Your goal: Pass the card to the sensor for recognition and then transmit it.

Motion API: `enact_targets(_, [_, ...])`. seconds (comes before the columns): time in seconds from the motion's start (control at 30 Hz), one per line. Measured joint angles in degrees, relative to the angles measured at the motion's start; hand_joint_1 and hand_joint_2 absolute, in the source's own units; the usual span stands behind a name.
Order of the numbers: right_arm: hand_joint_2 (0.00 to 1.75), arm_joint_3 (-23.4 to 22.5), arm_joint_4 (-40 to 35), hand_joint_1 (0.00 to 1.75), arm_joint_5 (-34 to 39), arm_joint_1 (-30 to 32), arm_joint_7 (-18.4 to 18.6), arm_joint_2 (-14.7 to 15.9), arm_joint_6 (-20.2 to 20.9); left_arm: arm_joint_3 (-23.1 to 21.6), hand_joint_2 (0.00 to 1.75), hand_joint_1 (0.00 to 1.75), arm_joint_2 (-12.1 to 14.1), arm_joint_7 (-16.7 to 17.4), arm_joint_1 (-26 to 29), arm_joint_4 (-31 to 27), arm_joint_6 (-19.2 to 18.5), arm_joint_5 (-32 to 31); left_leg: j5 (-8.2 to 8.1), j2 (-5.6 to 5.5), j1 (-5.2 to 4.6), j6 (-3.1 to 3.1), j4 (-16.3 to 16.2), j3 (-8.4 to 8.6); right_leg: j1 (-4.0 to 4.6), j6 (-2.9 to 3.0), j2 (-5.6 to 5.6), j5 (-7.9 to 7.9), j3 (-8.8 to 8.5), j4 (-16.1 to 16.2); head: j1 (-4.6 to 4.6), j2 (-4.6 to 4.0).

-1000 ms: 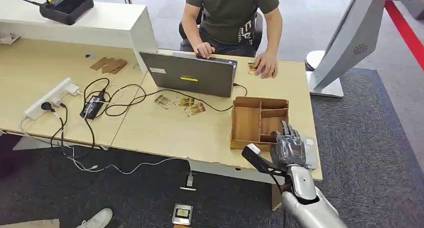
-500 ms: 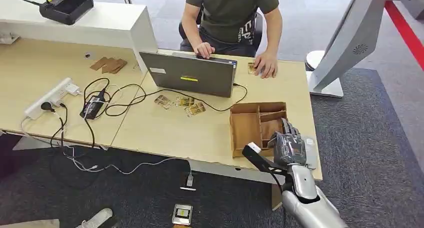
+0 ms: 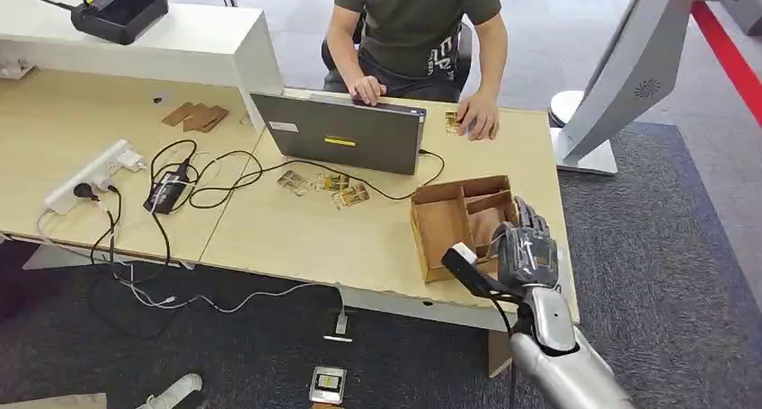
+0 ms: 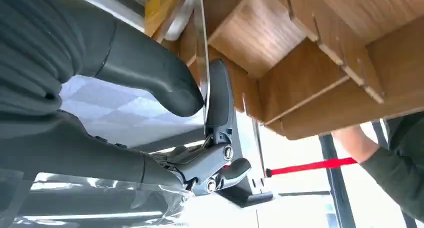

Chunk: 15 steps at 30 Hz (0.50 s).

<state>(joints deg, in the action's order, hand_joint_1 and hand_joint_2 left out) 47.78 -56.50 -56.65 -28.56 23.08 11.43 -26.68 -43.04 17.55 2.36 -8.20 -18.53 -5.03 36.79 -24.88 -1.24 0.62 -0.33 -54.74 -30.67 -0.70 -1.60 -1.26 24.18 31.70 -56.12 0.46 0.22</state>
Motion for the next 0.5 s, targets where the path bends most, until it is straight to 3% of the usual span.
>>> enact_targets(0.3, [1.75,-1.2,-3.1,1.75,-2.3,0.1,0.8,0.7,-8.9,-0.4,1.75,0.00,-0.3,0.5,-0.4,-0.3,0.9,-0.2,0.00,0.00,0.00,0.00,0.0,0.01,0.00,0.00,0.00,0.00,0.01,0.0,0.00,0.00])
enact_targets(0.5, [1.75,-1.5,-5.0,1.75,-1.1,0.3,-0.5,0.7,-8.6,-0.5,1.75,0.00,-0.5,0.7,-0.8,-0.5,0.9,-0.3,0.00,0.01,0.00,0.00,0.0,0.00,0.00,0.00,0.00,0.00,0.00,0.0,0.00,0.00])
